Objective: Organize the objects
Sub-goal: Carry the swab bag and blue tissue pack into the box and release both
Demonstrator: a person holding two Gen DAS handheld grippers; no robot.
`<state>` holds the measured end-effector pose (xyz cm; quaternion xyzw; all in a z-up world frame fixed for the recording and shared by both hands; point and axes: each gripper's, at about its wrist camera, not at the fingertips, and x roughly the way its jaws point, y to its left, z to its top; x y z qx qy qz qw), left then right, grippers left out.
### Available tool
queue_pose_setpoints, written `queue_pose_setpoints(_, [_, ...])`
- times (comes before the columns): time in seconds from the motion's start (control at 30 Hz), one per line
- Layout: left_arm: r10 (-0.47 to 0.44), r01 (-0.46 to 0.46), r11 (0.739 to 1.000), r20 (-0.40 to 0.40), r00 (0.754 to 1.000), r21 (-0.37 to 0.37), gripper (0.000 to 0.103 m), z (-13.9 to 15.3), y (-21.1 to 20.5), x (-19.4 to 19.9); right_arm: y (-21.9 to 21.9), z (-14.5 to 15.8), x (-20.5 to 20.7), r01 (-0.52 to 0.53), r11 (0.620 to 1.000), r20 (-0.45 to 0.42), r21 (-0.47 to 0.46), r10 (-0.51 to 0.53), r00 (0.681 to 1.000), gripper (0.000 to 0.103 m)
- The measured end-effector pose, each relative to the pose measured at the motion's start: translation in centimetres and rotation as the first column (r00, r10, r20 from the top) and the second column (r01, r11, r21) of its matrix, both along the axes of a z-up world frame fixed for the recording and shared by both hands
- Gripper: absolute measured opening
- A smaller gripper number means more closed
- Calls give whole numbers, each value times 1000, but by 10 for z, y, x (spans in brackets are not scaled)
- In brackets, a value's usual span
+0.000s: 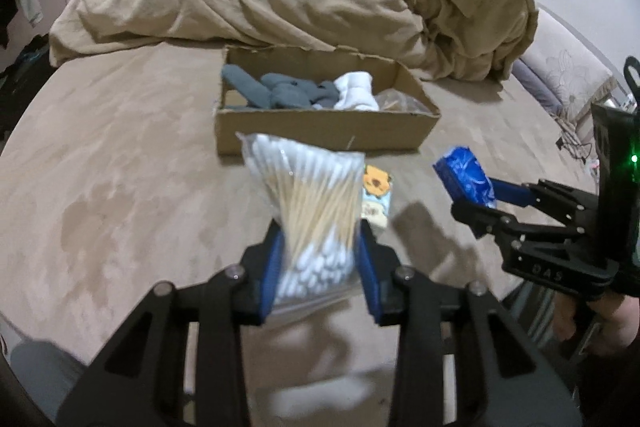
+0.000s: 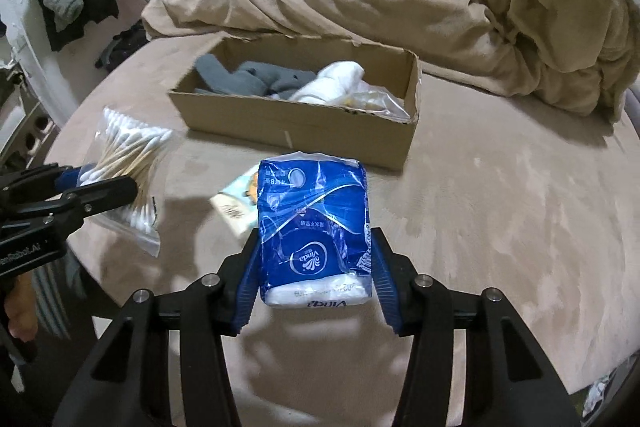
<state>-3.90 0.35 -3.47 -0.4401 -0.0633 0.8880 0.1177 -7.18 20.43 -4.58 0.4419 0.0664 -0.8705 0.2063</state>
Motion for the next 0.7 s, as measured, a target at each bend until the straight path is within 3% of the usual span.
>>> queue_pose_setpoints(0.3, [3,-2,999,-34,999,33,36,38,-7,26,-7,38,27,-16,1000,-38,-22,15,999,53])
queue_pose_setpoints(0.7, [19,-15,999,-102,995,37,36,73,-1,-1,-9,72,9,-17,998,-106,-57,10,994,53])
